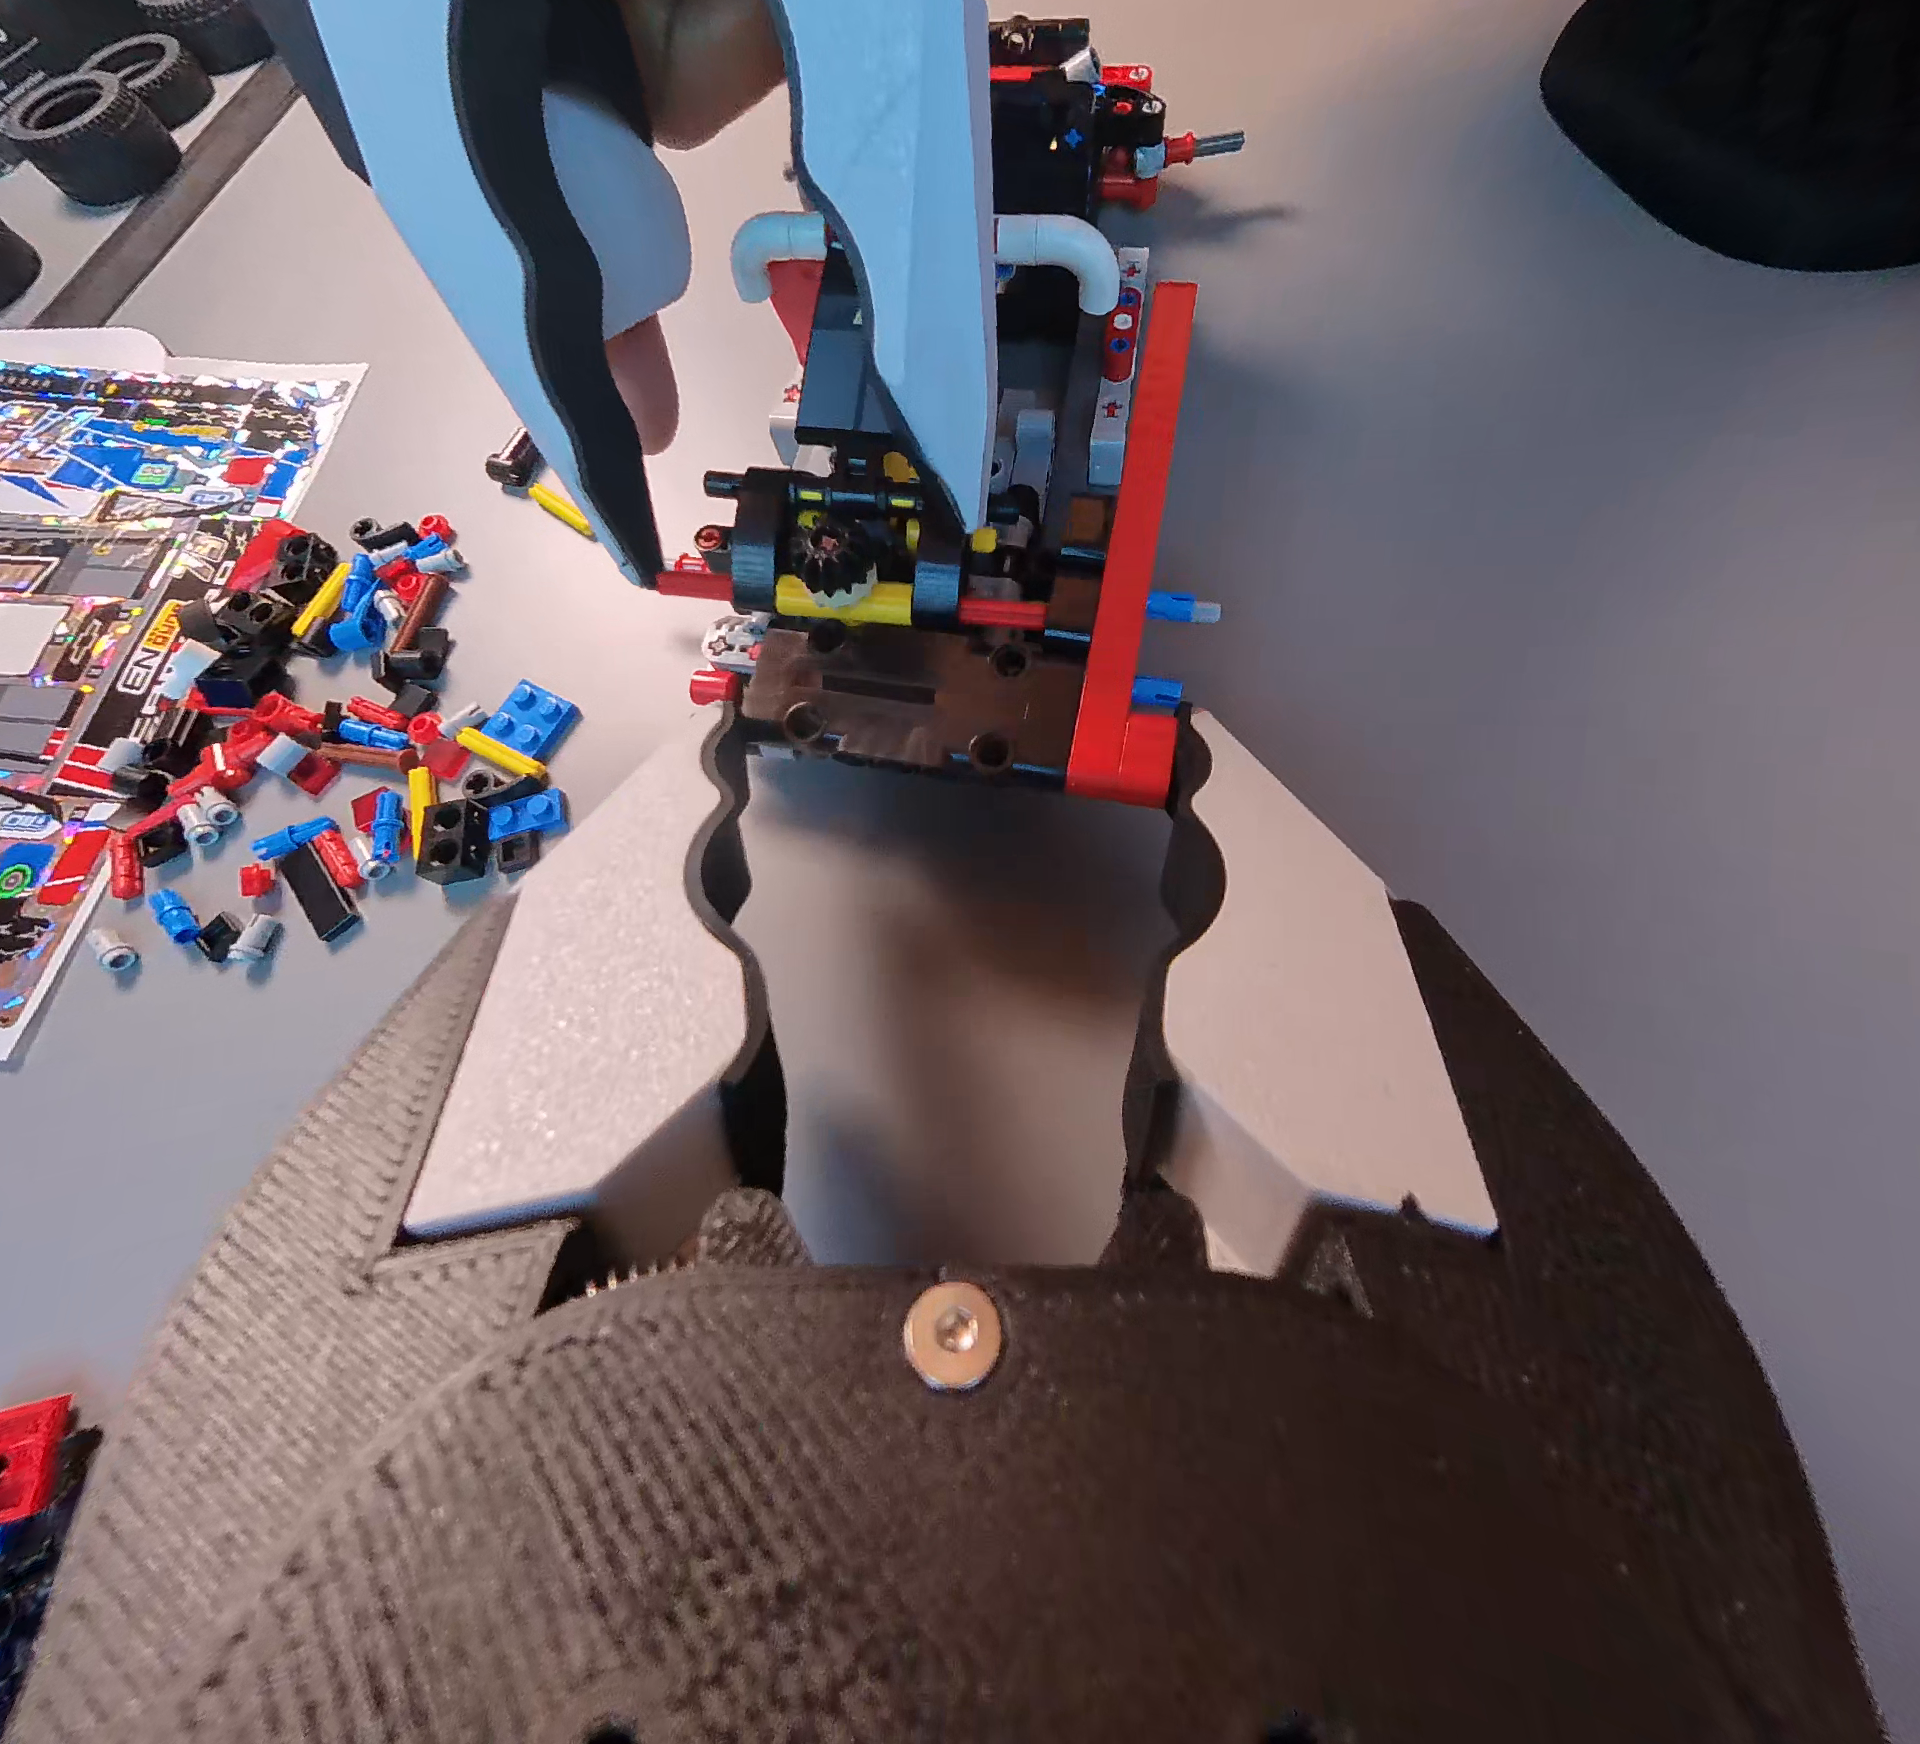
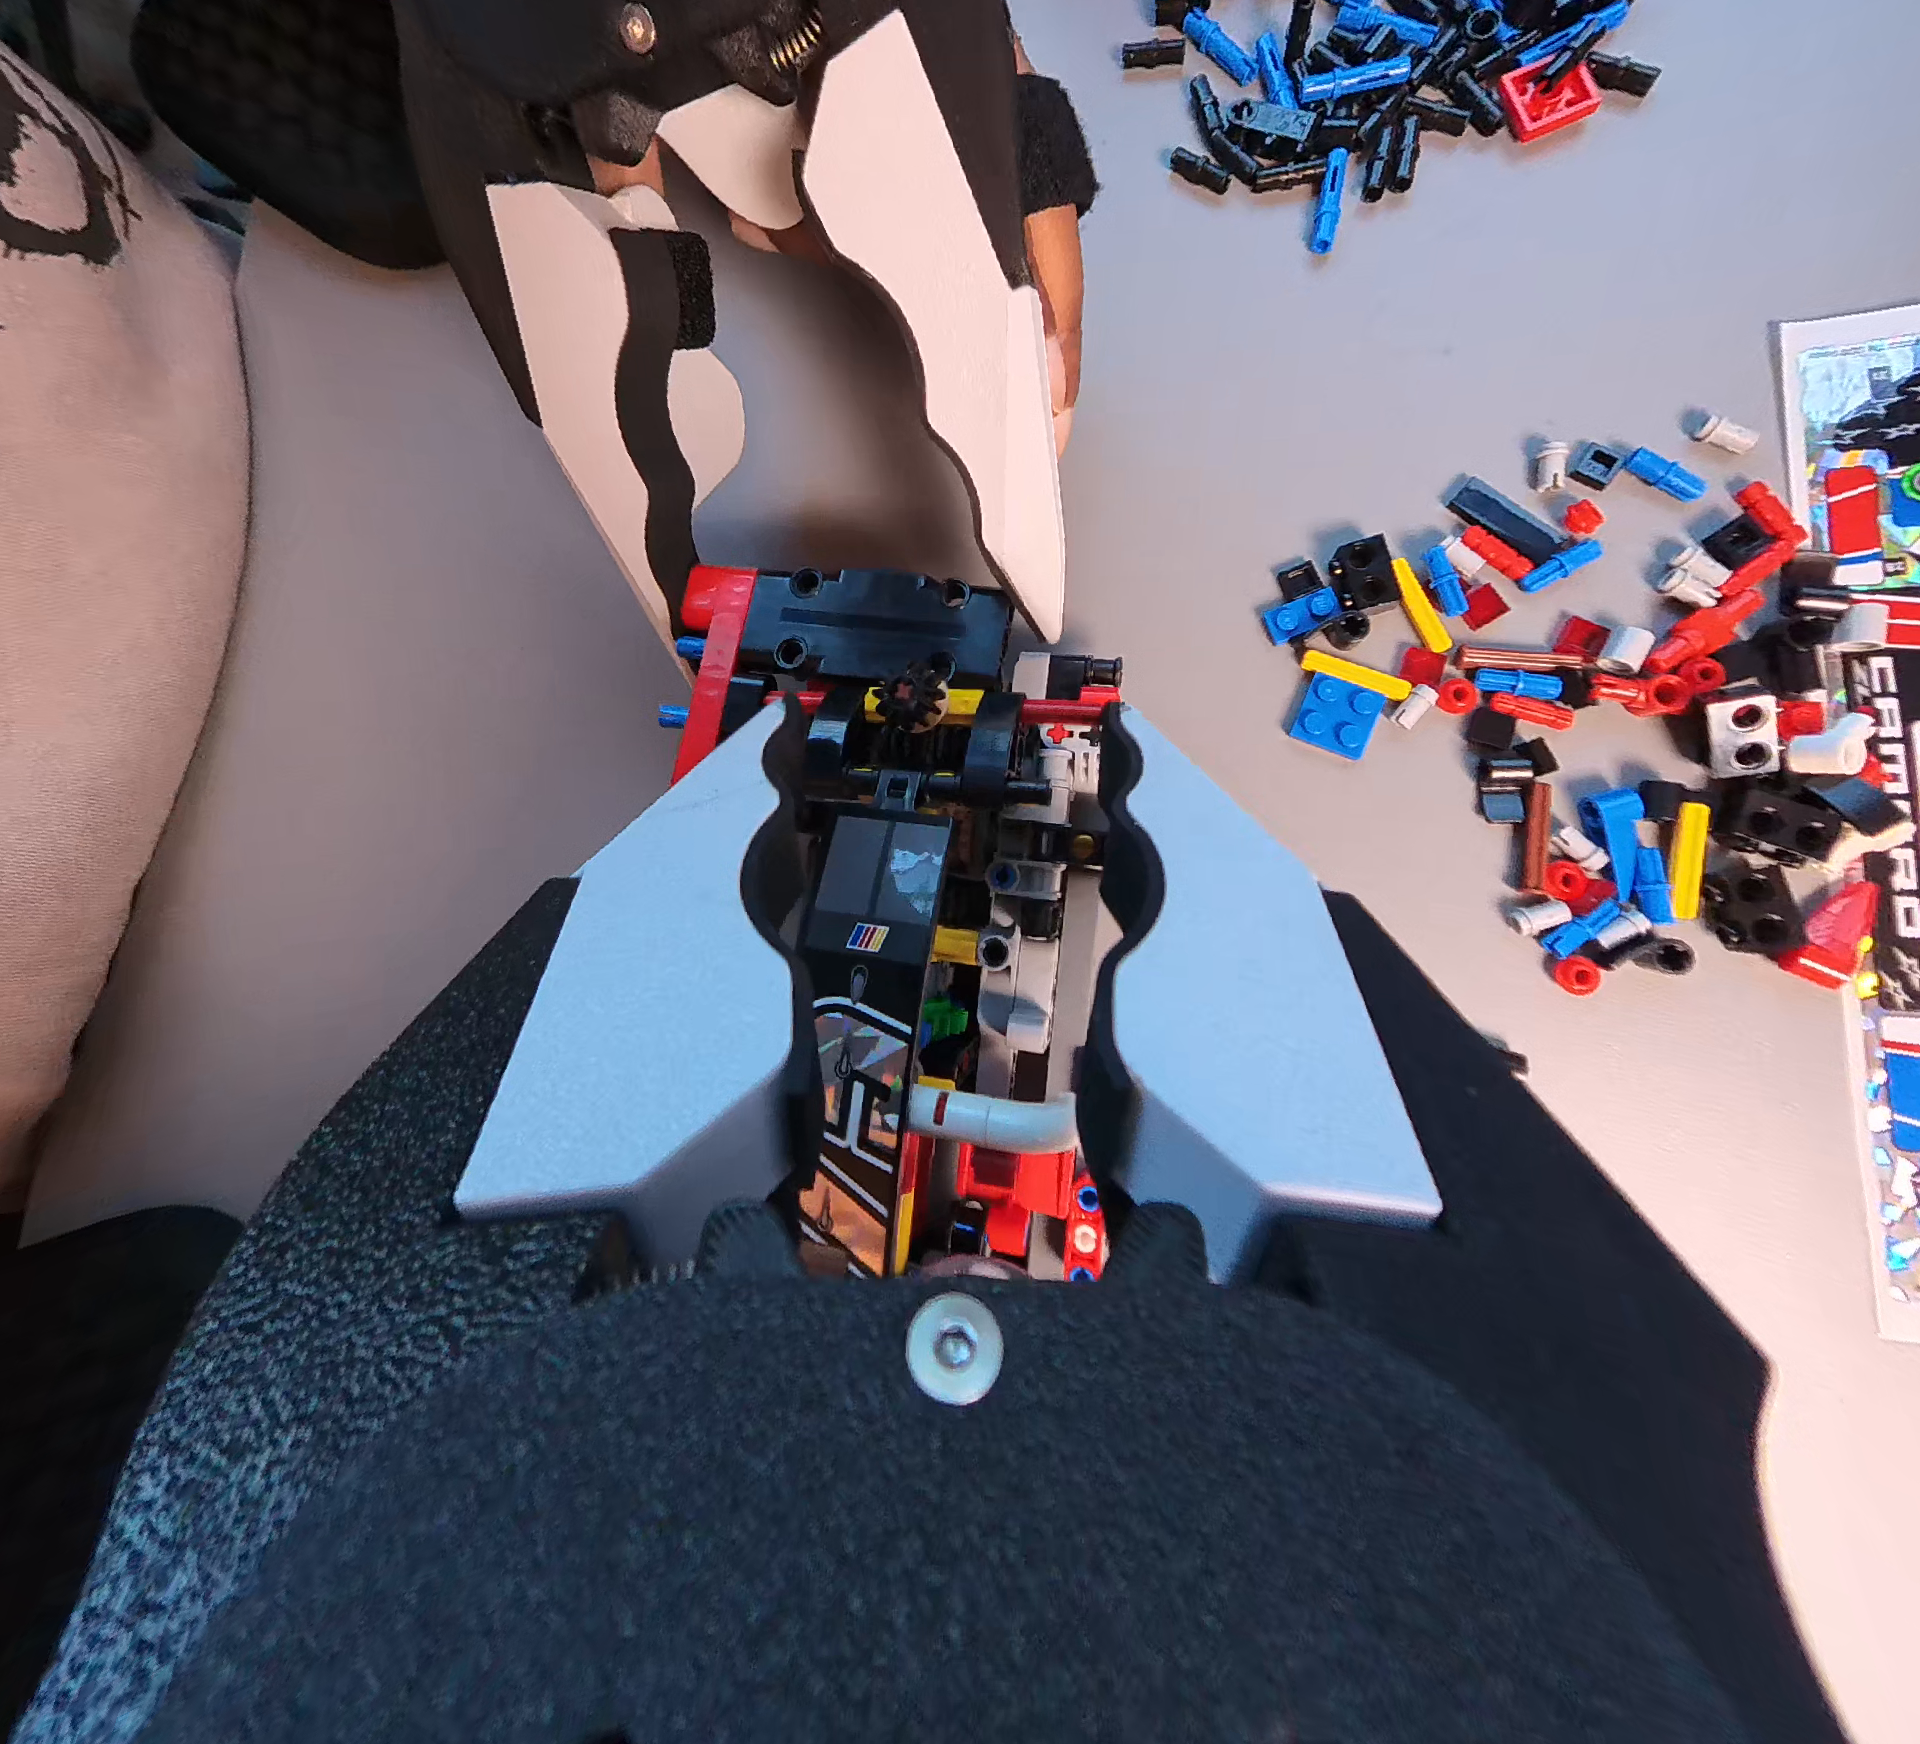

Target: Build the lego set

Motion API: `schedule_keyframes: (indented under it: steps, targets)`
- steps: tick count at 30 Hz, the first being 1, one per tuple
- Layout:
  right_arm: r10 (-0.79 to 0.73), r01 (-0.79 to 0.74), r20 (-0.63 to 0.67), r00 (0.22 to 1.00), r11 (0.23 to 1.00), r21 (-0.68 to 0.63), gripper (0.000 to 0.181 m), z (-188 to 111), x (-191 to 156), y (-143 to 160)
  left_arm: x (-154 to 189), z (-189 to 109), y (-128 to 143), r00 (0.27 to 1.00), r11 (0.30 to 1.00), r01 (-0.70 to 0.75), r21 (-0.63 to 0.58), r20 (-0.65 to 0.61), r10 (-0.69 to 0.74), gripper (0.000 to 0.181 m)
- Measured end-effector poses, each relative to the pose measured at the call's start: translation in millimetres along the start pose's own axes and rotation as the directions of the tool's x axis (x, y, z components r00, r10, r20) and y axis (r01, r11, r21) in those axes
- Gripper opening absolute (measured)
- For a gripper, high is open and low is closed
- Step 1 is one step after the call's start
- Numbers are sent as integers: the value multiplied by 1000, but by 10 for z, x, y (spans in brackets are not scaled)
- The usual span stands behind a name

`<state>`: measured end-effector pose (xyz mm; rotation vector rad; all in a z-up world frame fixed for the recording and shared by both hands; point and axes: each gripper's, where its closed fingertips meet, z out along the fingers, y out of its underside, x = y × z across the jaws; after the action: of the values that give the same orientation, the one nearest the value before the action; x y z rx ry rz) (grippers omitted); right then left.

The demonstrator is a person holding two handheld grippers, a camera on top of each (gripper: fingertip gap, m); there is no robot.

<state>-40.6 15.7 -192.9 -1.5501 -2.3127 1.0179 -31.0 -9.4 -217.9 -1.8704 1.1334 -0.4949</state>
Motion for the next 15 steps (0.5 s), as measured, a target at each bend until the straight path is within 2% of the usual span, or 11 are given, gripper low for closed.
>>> schedule_keyframes:
  steps: [7, 15]
  targets:
    - [30, -29, -21, 999, 999, 44, 55, -25, 29, 39, -28, 14, -7, 999, 1000, 28, 14, 36, -29, 80]
    - [22, -21, -11, 1000, 998, 66, 55, -18, 15, 57, -4, 24, -36, 998, 998, 55, 5, 10, -55, 80]
